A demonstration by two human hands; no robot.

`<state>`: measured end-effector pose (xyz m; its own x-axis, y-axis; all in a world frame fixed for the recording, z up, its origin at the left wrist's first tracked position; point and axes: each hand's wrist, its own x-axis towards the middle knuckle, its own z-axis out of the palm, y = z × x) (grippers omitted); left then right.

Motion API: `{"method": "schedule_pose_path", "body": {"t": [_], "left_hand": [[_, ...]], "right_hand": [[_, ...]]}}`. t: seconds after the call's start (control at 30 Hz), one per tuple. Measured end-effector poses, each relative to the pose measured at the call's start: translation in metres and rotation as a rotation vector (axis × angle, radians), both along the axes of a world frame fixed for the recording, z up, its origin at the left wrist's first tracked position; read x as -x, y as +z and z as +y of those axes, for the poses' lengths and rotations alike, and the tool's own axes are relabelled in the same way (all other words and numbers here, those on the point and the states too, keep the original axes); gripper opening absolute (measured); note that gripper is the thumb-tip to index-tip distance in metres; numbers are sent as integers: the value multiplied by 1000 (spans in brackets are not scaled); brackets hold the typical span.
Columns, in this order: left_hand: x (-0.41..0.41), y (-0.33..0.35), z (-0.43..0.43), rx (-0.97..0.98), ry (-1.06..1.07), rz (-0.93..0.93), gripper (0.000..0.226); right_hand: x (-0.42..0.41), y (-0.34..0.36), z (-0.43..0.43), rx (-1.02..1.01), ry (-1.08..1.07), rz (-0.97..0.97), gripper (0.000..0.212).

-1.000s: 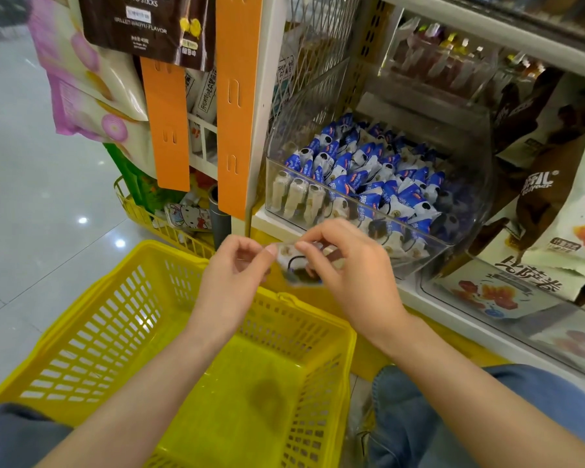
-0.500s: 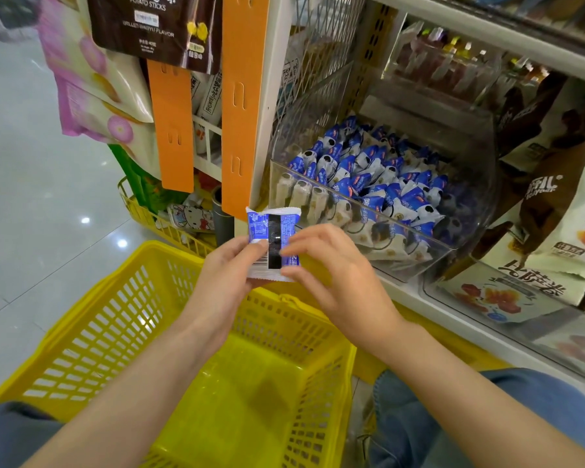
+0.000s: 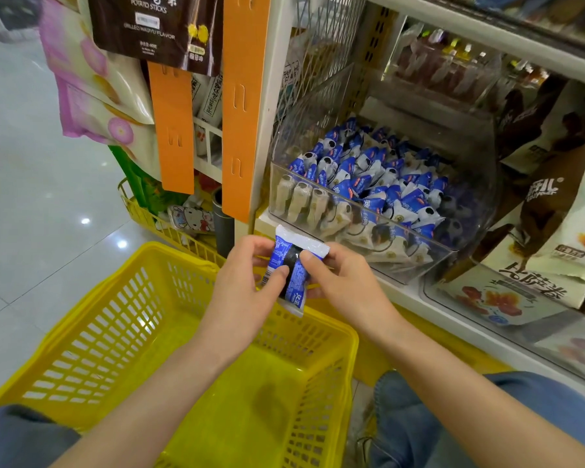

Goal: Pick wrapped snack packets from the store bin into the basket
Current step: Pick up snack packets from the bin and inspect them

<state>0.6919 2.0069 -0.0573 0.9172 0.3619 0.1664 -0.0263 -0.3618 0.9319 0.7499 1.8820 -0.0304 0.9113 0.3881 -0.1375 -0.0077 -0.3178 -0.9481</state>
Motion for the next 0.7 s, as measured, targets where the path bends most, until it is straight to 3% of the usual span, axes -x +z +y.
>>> {"method": "schedule_pose_path", "body": {"t": [0.2,0.3,0.57,0.7], "left_hand": [[3,-3,3,-157,-3,2,29],[3,0,3,-121,1,-3,28],[2,4,3,111,-17,23,9],[1,1,4,13,-56,46,7]], "right_hand": [[3,-2,0,-38,66,26,14],[4,-1,-1,-21,75,-25,15],[12,3,-4,222,159,-398,16],[12,3,-4,285,176,-464,21]]}}
